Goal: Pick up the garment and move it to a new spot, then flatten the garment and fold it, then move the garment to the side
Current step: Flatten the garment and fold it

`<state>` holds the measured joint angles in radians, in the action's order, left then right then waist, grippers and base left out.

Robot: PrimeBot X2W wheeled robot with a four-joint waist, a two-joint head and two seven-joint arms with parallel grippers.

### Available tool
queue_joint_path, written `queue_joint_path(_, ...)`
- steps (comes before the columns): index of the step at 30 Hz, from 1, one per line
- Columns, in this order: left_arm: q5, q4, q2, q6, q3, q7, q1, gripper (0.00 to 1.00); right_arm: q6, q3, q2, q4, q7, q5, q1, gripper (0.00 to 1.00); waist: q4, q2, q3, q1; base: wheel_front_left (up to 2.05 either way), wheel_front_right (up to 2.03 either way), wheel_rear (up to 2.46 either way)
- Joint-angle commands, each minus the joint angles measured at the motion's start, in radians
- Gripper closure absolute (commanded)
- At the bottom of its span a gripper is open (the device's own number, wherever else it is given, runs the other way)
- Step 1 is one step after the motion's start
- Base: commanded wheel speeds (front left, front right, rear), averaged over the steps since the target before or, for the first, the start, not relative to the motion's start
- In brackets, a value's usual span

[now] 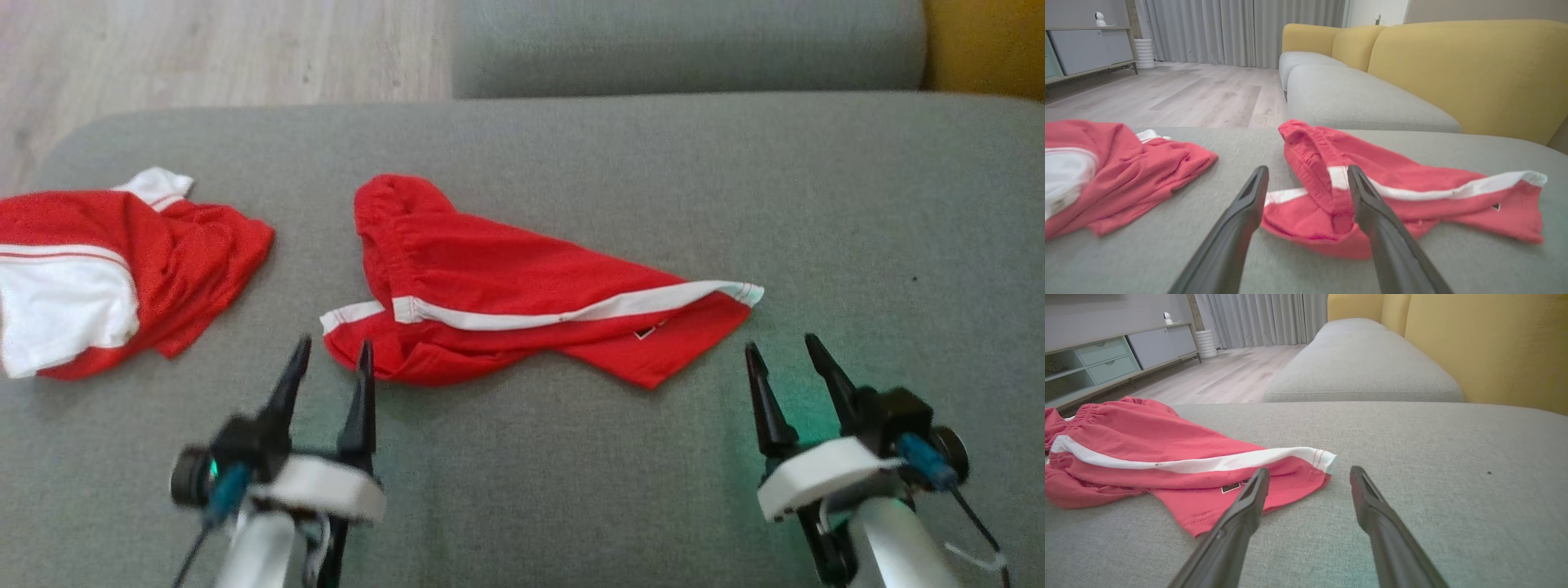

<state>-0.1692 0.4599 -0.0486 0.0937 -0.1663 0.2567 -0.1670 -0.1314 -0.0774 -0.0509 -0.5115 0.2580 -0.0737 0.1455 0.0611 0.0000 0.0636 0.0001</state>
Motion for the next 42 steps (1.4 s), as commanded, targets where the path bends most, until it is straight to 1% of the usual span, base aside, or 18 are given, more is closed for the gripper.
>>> queue_joint_path(1, -0.013, -0.013, -0.002, 0.006, 0.024, 0.005, -0.070, 0.00, 0.001, -0.031, 0.000, 0.027, 0.004, -0.006, 0.054, 0.00, -0.010, 0.0000, 0.030, -0.0001, 0.00, 0.00, 0.00)
queue_joint_path(4, -0.042, 0.058, -0.002, 0.026, 0.014, 0.005, -0.144, 0.00, 0.001, -0.042, 0.000, 0.027, 0.004, -0.010, 0.074, 0.00, -0.021, 0.0000, 0.064, -0.0001, 0.00, 0.00, 0.00)
queue_joint_path(8, -0.081, 0.150, -0.004, 0.036, -0.014, 0.005, -0.227, 0.00, 0.001, -0.052, 0.001, 0.029, 0.004, -0.018, 0.096, 0.00, -0.033, 0.0000, 0.102, -0.0001, 0.00, 0.00, 0.00)
queue_joint_path(13, -0.182, 0.239, -0.020, 0.037, -0.112, 0.005, -0.285, 0.00, 0.001, -0.062, 0.001, 0.034, 0.004, -0.023, 0.113, 0.00, -0.042, 0.0000, 0.133, -0.0001, 0.00, 0.00, 0.00)
queue_joint_path(15, -0.226, 0.238, -0.030, 0.037, -0.160, 0.005, -0.301, 0.00, 0.001, -0.063, 0.001, 0.035, 0.004, -0.026, 0.118, 0.00, -0.042, 0.0000, 0.141, -0.0001, 0.00, 0.00, 0.00)
queue_joint_path(18, -0.274, 0.233, -0.051, 0.037, -0.197, 0.005, -0.309, 0.00, 0.001, -0.066, 0.001, 0.035, 0.004, -0.029, 0.124, 0.00, -0.041, 0.0000, 0.149, -0.0001, 0.00, 0.00, 0.00)
queue_joint_path(23, -0.309, 0.213, -0.072, 0.037, -0.225, 0.005, -0.315, 0.00, 0.001, -0.072, 0.001, 0.036, 0.004, -0.034, 0.136, 0.00, -0.040, 0.0000, 0.159, -0.0001, 0.00, 0.00, 0.00)
queue_joint_path(30, -0.358, 0.187, -0.083, 0.037, -0.266, 0.005, -0.317, 0.00, 0.001, -0.081, 0.001, 0.036, 0.004, -0.037, 0.146, 0.00, -0.036, 0.0000, 0.173, -0.0001, 0.00, 0.00, 0.00)
queue_joint_path(31, -0.363, 0.180, -0.085, 0.037, -0.267, 0.005, -0.319, 0.09, 0.001, -0.082, 0.001, 0.036, 0.004, -0.037, 0.147, 0.00, -0.036, 0.0000, 0.175, -0.0001, 0.00, 0.00, 0.00)
queue_joint_path(32, -0.364, 0.171, -0.087, 0.037, -0.267, 0.005, -0.320, 0.16, 0.001, -0.082, 0.001, 0.036, 0.004, -0.037, 0.148, 0.00, -0.035, 0.0000, 0.177, -0.0001, 0.00, 0.00, 0.00)
queue_joint_path(33, -0.364, 0.164, -0.088, 0.037, -0.267, 0.005, -0.320, 0.55, 0.001, -0.081, 0.001, 0.036, 0.004, -0.037, 0.149, 0.00, -0.034, 0.0000, 0.179, -0.0001, 0.00, 0.00, 0.00)
queue_joint_path(34, -0.363, 0.156, -0.089, 0.037, -0.269, 0.005, -0.320, 0.84, 0.001, -0.080, 0.001, 0.036, 0.004, -0.037, 0.149, 0.00, -0.033, 0.0000, 0.181, -0.0001, 0.00, 0.00, 0.00)
queue_joint_path(35, -0.360, 0.147, -0.091, 0.037, -0.272, 0.005, -0.320, 1.00, 0.001, -0.079, 0.001, 0.036, 0.004, -0.036, 0.150, 0.00, -0.032, 0.0000, 0.183, -0.0001, 0.00, 0.00, 0.00)
queue_joint_path(42, -0.348, 0.099, -0.090, 0.037, -0.267, 0.005, -0.303, 1.00, 0.001, -0.049, 0.001, 0.034, 0.004, -0.060, 0.177, 0.00, -0.011, 0.0000, 0.197, -0.0001, 0.00, 0.00, 0.00)
